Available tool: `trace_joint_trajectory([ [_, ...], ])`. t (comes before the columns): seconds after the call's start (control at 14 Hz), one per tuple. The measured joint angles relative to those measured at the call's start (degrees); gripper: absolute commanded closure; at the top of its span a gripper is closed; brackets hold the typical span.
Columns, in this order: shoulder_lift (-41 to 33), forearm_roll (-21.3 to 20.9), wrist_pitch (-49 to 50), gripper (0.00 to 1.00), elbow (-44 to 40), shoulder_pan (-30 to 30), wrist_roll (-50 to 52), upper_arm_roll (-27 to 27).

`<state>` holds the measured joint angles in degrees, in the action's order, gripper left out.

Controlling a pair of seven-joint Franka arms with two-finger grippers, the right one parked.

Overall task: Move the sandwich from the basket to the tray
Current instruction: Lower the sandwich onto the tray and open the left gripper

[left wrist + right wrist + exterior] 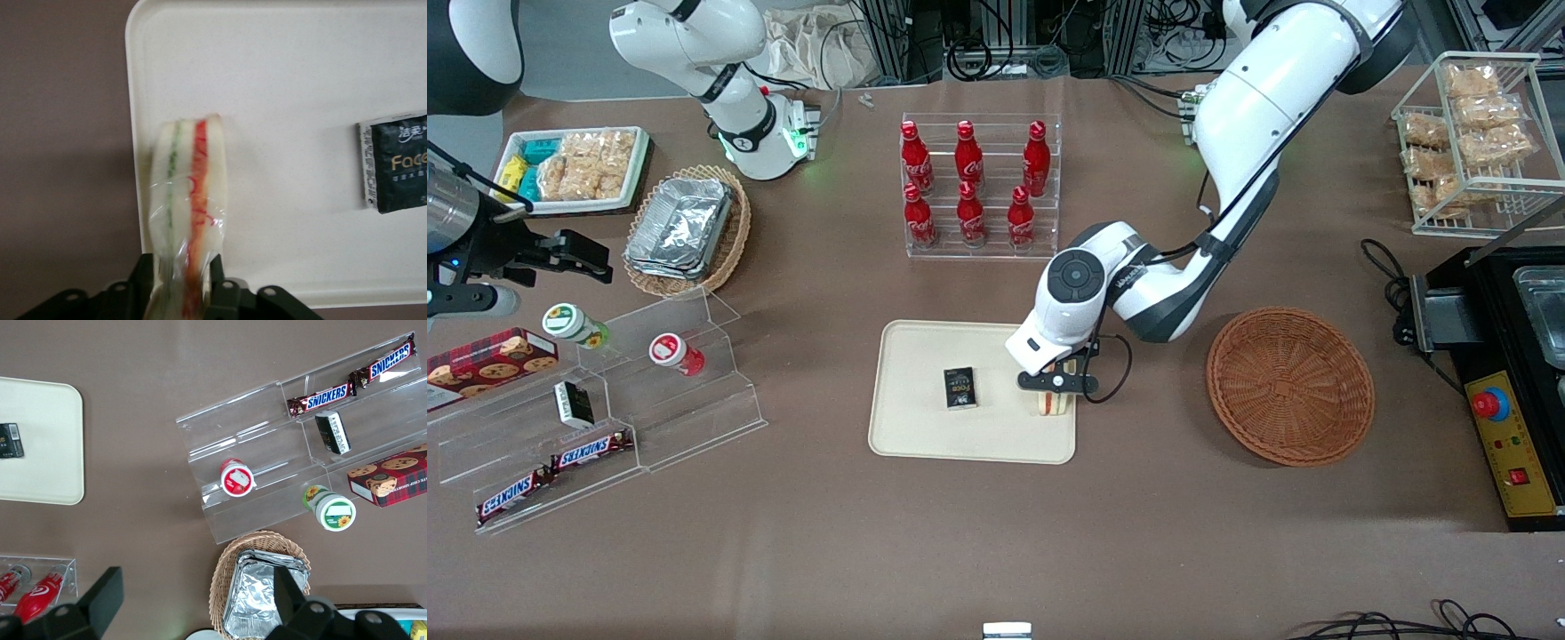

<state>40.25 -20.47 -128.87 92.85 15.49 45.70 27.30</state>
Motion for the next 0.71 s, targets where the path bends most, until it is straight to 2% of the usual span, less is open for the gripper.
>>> trace_joint_trajectory([
  [0.29,-1.86,0.00,6.92,0.00,-1.95,-0.12,0.16,0.00],
  [0.5,-8.18,0.18,16.11,0.01,-2.82,-0.16,-0.76,-0.78],
  [0.57,-10.83,1.30,18.73,0.00,-2.88,-0.15,-2.36,-1.84],
  [0.71,-15.91,7.13,22.50,0.01,-2.87,-0.08,-8.26,-6.09],
])
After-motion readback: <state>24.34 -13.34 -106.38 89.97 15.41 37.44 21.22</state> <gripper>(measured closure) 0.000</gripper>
